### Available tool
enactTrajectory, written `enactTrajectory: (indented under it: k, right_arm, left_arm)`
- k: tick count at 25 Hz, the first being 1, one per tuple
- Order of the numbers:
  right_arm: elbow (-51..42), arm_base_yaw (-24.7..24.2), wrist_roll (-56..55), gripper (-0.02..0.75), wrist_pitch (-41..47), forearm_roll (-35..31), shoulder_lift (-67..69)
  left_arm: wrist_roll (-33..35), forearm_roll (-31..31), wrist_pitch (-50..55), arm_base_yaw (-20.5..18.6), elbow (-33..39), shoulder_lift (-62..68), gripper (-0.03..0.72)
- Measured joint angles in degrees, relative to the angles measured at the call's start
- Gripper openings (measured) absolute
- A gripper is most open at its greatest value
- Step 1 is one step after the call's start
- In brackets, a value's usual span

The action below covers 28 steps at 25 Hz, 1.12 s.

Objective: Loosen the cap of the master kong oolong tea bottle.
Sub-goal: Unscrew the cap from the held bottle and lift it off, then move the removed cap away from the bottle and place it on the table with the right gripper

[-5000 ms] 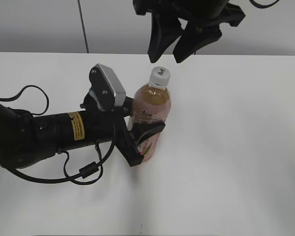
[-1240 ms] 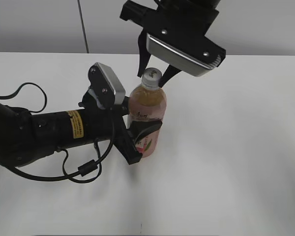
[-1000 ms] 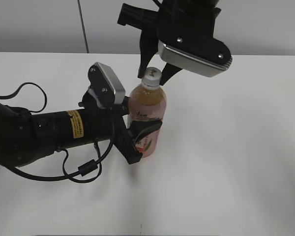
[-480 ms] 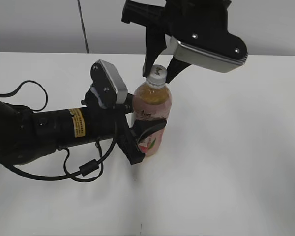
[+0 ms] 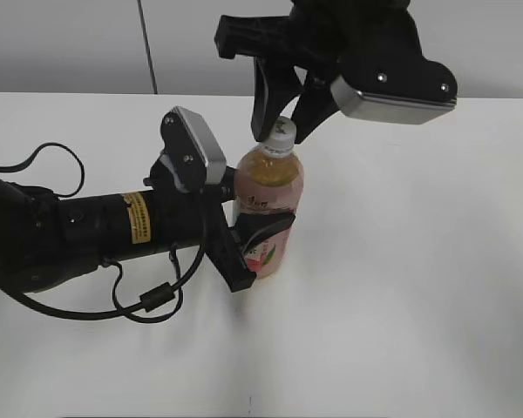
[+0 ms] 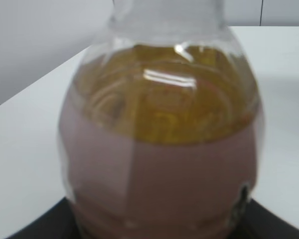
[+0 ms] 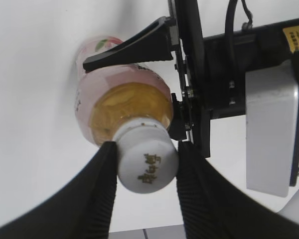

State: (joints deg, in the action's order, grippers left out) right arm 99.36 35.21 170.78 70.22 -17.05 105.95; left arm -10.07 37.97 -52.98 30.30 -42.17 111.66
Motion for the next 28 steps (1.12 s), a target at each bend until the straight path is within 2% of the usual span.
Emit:
enactTrajectory:
  k: [7,11,18,24,28]
  right_arm:
    - [0.32,0.00,0.77,0.281,0.04,-0.46,0.28]
    - [0.32,-0.06,-6.09,0.288,0.11,-0.57,0.28]
    - [1.06,0.00,-18.42,0.474,-0.18,-3.56,-0.48]
    - [1.06,0.00,-26.17,0.507,-0.24,-0.44,-1.05]
    - [1.06,0.00,-35.97,0.510,-0.24,-0.22,-2.72]
  left_arm:
    - [0.00,0.00,0.10,0.00,0.00,0.00,0.358]
    - [0.00,0.11,0.10,0.00,0.00,0.00,0.358]
    - [0.01,-0.16,2.07,-0.06,0.00,0.13,0.349]
    - [0.01,-0.19,2.01,-0.06,0.00,0.13,0.349]
    - [0.01,-0.19,2.01,-0.06,0.00,0.13,0.349]
